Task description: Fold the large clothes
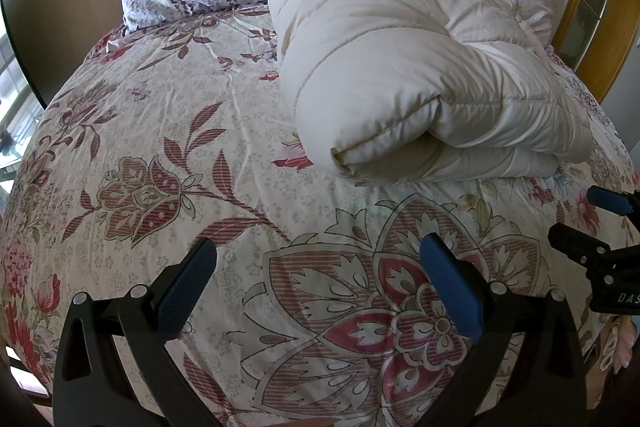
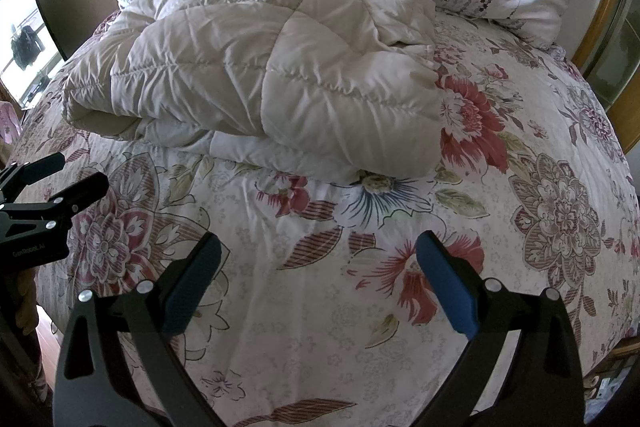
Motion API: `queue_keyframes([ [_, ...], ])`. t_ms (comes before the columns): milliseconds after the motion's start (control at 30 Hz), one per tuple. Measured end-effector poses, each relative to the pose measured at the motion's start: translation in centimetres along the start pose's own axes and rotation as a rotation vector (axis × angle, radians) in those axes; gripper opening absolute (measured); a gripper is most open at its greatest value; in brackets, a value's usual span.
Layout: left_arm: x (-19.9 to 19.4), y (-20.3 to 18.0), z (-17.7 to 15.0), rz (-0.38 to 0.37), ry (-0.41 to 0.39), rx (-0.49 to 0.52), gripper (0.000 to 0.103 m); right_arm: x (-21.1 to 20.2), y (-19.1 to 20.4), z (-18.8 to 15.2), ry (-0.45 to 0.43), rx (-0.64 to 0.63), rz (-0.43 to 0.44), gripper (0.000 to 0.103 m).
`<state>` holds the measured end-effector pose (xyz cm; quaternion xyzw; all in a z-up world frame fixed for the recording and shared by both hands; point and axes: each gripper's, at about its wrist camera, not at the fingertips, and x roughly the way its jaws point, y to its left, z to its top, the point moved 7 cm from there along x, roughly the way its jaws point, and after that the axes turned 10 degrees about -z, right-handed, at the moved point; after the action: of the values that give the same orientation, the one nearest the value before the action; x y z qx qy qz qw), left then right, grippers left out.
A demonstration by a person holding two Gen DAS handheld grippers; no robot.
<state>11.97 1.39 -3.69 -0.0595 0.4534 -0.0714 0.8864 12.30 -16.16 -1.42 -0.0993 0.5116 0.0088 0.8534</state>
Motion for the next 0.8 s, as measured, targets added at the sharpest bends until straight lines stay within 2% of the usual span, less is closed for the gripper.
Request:
queue_keyframes([
  [800, 0.23, -0.10, -0.07, 0.003, 0.000, -0.011, 0.102, 0.12, 0.04, -0.08, 0.000, 0.000, 0.005, 0.098],
])
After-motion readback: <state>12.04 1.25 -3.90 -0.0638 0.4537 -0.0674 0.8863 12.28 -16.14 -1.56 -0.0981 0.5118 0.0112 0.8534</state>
